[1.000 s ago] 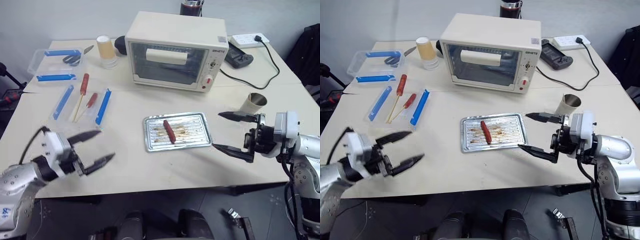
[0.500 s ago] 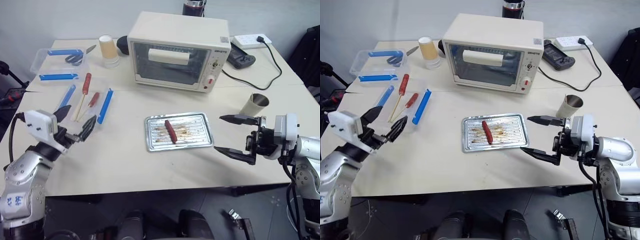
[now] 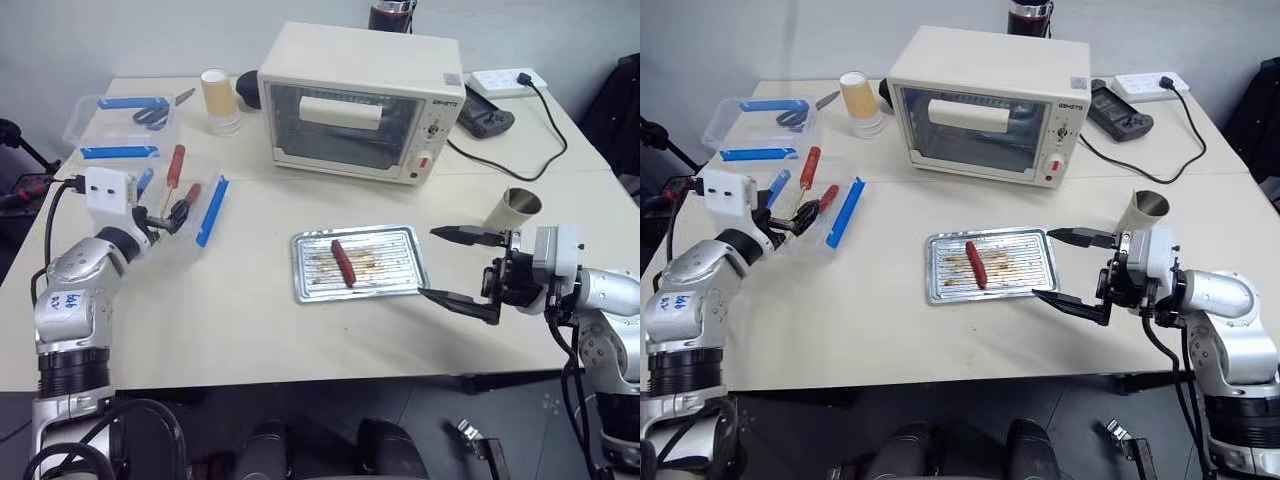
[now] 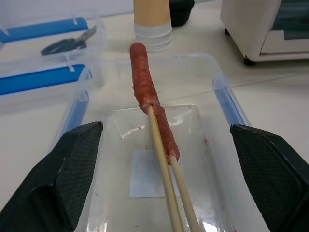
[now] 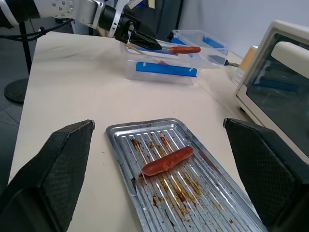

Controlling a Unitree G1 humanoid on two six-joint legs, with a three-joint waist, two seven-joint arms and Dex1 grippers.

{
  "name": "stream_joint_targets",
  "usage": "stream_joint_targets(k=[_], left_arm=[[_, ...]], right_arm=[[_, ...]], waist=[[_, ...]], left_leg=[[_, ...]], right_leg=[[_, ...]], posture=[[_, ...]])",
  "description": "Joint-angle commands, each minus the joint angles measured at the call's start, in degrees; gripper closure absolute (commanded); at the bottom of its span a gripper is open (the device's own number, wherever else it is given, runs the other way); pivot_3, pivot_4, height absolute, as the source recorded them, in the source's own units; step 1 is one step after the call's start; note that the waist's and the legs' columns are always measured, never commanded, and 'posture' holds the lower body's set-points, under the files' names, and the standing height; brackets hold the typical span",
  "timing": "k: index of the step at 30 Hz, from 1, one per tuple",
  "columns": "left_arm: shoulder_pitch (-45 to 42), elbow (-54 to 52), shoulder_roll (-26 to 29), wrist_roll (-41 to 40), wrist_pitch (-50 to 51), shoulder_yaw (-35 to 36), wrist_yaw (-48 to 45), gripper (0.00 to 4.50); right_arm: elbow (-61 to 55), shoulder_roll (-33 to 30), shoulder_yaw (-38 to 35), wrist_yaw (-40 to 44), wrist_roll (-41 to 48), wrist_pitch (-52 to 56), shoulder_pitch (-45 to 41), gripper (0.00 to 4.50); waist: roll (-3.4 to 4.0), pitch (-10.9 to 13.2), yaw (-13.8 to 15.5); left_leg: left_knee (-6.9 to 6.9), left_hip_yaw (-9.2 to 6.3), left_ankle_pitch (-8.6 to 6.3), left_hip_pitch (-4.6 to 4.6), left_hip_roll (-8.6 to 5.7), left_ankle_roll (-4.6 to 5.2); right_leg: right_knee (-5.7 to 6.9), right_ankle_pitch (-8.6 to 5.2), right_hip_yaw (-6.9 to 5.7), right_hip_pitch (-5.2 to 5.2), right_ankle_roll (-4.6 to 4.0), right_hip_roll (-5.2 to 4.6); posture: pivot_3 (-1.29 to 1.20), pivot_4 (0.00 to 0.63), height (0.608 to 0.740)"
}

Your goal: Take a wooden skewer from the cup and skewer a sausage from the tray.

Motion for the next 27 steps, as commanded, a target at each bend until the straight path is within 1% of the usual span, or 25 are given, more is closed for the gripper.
stream_joint_targets(k=[1,3,5,6,7,16,18,19,20,23,24,26,27], left_arm=[[-1.83,0.45,0.39,0.49,1.55,0.59,0.65,0.20],[-1.95,0.45,0.38,0.53,2.02,0.65,0.48,0.58],[-1.95,0.38,0.41,0.60,2.31,0.81,0.34,1.10],[-1.90,0.17,0.39,0.44,2.67,1.03,0.28,1.44],[-1.83,-0.12,0.41,0.28,3.01,1.24,0.26,1.62],[-1.49,-3.52,2.37,-2.12,5.16,4.39,-1.82,4.26],[-0.81,-4.87,2.58,-3.54,2.49,5.95,-4.36,4.26],[-0.01,-6.53,2.65,-5.07,0.58,6.75,-6.98,4.26],[1.93,-9.16,3.31,-7.33,-1.26,7.53,-11.66,4.26],[8.09,-14.62,5.84,-12.56,-4.48,8.85,-23.70,3.69],[10.35,-15.87,6.82,-13.71,-5.50,8.88,-27.53,3.37],[19.23,-19.54,10.13,-15.31,-8.99,9.37,-38.71,2.79],[22.19,-20.55,11.23,-15.62,-10.16,9.52,-41.84,2.48]], right_arm=[[-1.65,0.44,-0.80,-0.74,0.01,-1.56,0.16,0.00],[-1.68,0.49,-0.76,-0.94,-0.09,-1.84,0.20,0.00],[-1.65,0.54,-0.73,-1.04,-0.20,-2.06,0.25,0.00],[-1.61,0.56,-0.70,-1.09,-0.25,-2.16,0.26,0.00],[-1.55,0.60,-0.66,-1.14,-0.32,-2.27,0.24,0.00],[-0.38,0.87,-0.13,-1.18,-1.00,-3.21,-1.02,0.00],[-0.08,0.93,-0.15,-1.09,-1.12,-3.32,-1.26,0.00],[0.03,0.94,-0.24,-1.04,-1.06,-3.35,-1.38,0.00],[-0.20,0.65,-0.58,-0.85,-0.16,-2.45,-1.32,0.00],[-0.78,-0.52,-1.27,0.16,1.46,-0.48,-0.63,0.00],[-0.79,-0.97,-1.26,0.73,1.26,-0.50,-0.27,0.00],[-0.63,-1.78,-1.35,2.98,1.04,-1.15,1.91,0.00],[-0.40,-1.84,-1.43,3.63,0.91,-1.71,2.58,0.00]], waist=[[0.00,0.00,0.02],[-0.01,0.00,0.05],[-0.01,0.00,0.05],[-0.01,0.00,0.05],[-0.01,0.00,0.05],[-0.02,0.01,0.01],[-0.02,0.01,-0.06],[-0.02,0.01,-0.06],[-0.02,0.01,-0.08],[-0.02,0.01,-0.13],[-0.02,0.01,-0.14],[-0.01,0.01,-0.17],[-0.01,0.01,-0.31]], left_leg=[[0.00,0.00,0.00,0.00,0.00,0.00],[0.01,0.01,0.00,0.00,0.00,0.00],[0.01,0.02,0.00,0.00,0.00,0.00],[0.01,0.02,0.00,0.00,0.00,0.00],[0.01,0.02,0.00,0.00,0.00,0.00],[0.01,0.02,0.00,0.00,0.00,0.00],[0.01,0.01,0.00,0.00,0.00,0.00],[0.01,0.01,0.00,0.00,0.01,0.00],[0.01,0.01,0.00,0.00,0.01,0.00],[-0.01,0.00,0.00,0.00,0.03,-0.01],[-0.01,0.00,0.00,-0.01,0.03,-0.01],[-0.01,0.06,0.00,0.01,0.03,-0.01],[-0.03,0.08,-0.01,0.01,0.04,-0.01]], right_leg=[[0.00,0.00,0.01,0.00,0.00,0.00],[0.00,0.00,0.00,0.00,0.00,0.00],[0.00,0.00,0.01,0.00,0.00,-0.01],[0.00,0.00,0.01,0.00,0.00,-0.01],[0.00,0.00,0.01,0.00,0.00,-0.01],[0.01,0.00,0.01,0.00,0.00,0.00],[0.01,0.00,0.01,0.00,0.00,0.00],[0.01,0.00,0.01,0.00,0.00,0.00],[0.01,0.00,0.01,0.00,0.00,0.00],[0.00,0.00,0.01,-0.02,0.00,-0.02],[-0.02,0.00,0.00,-0.02,0.00,-0.01],[-0.01,0.00,0.02,-0.02,0.00,-0.02],[-0.04,0.00,0.01,-0.02,-0.01,-0.01]], posture=[[0.00,0.150,0.740],[0.00,0.150,0.740],[0.00,0.150,0.740],[0.00,0.150,0.740],[0.00,0.150,0.740],[0.00,0.150,0.740],[0.00,0.150,0.740],[0.00,0.150,0.740],[0.00,0.150,0.740],[0.00,0.150,0.740],[0.00,0.150,0.740],[0.00,0.150,0.740],[0.00,0.150,0.740]])
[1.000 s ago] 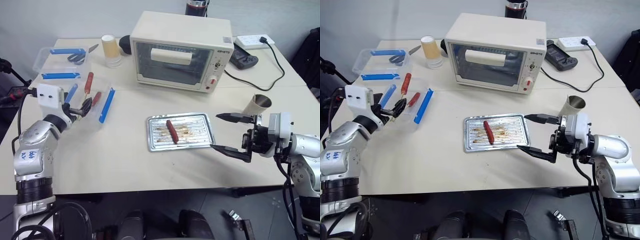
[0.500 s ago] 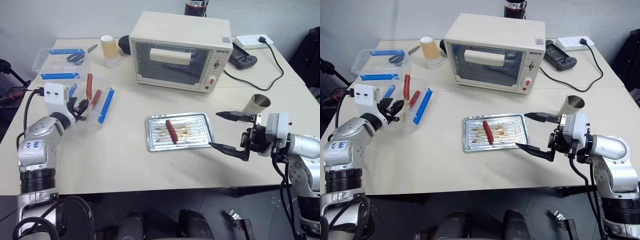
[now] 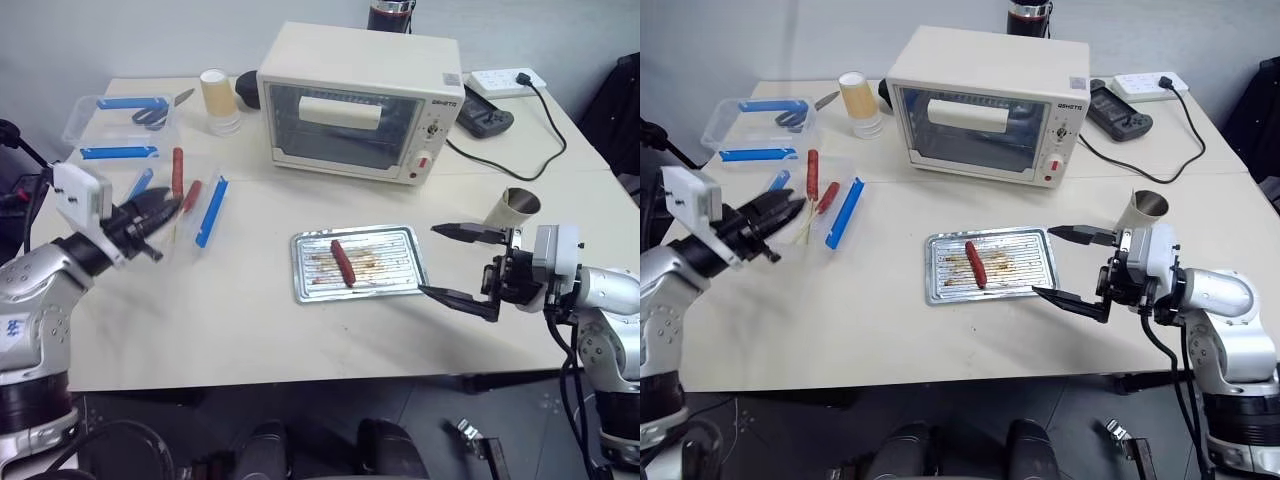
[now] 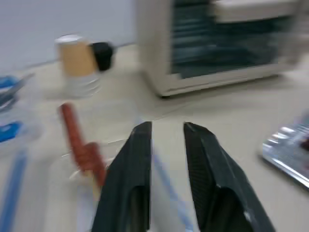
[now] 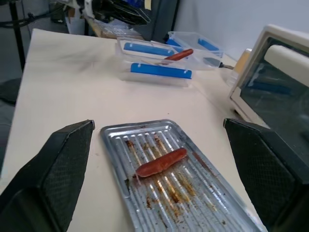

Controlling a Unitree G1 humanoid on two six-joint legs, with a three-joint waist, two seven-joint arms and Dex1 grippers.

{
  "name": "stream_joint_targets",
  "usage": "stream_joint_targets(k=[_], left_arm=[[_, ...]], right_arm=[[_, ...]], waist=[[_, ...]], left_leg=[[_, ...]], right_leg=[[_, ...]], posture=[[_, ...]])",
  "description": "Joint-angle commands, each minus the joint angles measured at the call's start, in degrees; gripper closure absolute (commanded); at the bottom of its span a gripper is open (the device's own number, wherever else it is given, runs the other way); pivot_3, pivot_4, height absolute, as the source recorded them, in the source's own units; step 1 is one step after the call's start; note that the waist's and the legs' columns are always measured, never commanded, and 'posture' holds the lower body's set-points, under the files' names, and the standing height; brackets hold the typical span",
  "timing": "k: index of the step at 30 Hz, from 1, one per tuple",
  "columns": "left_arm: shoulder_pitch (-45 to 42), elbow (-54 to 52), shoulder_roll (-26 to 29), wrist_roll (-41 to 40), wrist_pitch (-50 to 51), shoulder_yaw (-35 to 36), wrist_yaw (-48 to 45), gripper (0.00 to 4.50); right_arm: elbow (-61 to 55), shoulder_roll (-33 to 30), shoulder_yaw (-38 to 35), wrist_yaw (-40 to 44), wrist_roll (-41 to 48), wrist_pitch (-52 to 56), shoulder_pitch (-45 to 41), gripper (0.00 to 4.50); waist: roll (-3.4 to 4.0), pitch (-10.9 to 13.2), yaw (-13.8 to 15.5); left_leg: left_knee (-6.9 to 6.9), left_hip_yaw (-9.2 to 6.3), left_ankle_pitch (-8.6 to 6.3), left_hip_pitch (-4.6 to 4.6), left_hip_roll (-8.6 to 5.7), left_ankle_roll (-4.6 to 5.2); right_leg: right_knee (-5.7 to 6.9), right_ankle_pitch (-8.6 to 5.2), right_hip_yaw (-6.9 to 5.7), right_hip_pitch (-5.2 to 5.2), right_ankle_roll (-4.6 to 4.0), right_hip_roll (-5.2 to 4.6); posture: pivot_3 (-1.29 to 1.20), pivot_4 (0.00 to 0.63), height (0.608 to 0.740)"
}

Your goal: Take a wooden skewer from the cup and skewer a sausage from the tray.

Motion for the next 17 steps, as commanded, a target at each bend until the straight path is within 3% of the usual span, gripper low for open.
stream_joint_targets(k=[1,6,11,17], left_arm=[[9.76,-5.51,3.17,-2.75,-5.84,2.26,-13.60,2.13],[19.75,-9.03,0.51,-2.15,-11.58,2.04,-16.58,0.61],[25.12,-11.12,-3.12,2.60,-15.61,0.14,-12.49,0.61],[23.15,-11.37,-7.12,6.16,-15.96,-2.08,-3.71,0.61]], right_arm=[[-0.82,-1.24,-1.48,3.01,1.05,-1.14,3.41,0.00],[0.29,-0.28,-0.51,4.66,0.76,-1.67,7.01,0.00],[3.90,1.21,0.47,5.56,-1.98,-5.42,8.19,0.00],[4.07,1.90,2.19,6.69,-3.36,-8.86,10.24,0.00]], waist=[[0.00,0.00,-0.16],[0.00,0.00,0.12],[0.00,0.00,0.19],[0.00,0.00,0.24]], left_leg=[[-0.05,0.04,-0.02,0.05,0.00,-0.02],[0.00,0.04,-0.02,0.06,0.02,0.01],[-0.02,-0.15,-0.03,0.09,0.01,0.03],[-0.01,-0.19,-0.03,0.09,0.01,0.03]], right_leg=[[-0.01,0.00,0.02,0.01,0.00,0.00],[-0.04,0.00,0.03,0.05,-0.02,-0.02],[-0.07,0.00,0.05,0.06,-0.03,-0.04],[-0.02,0.01,0.04,0.07,-0.03,-0.04]], posture=[[0.00,0.150,0.740],[0.00,0.150,0.740],[0.00,0.150,0.740],[0.00,0.150,0.740]])
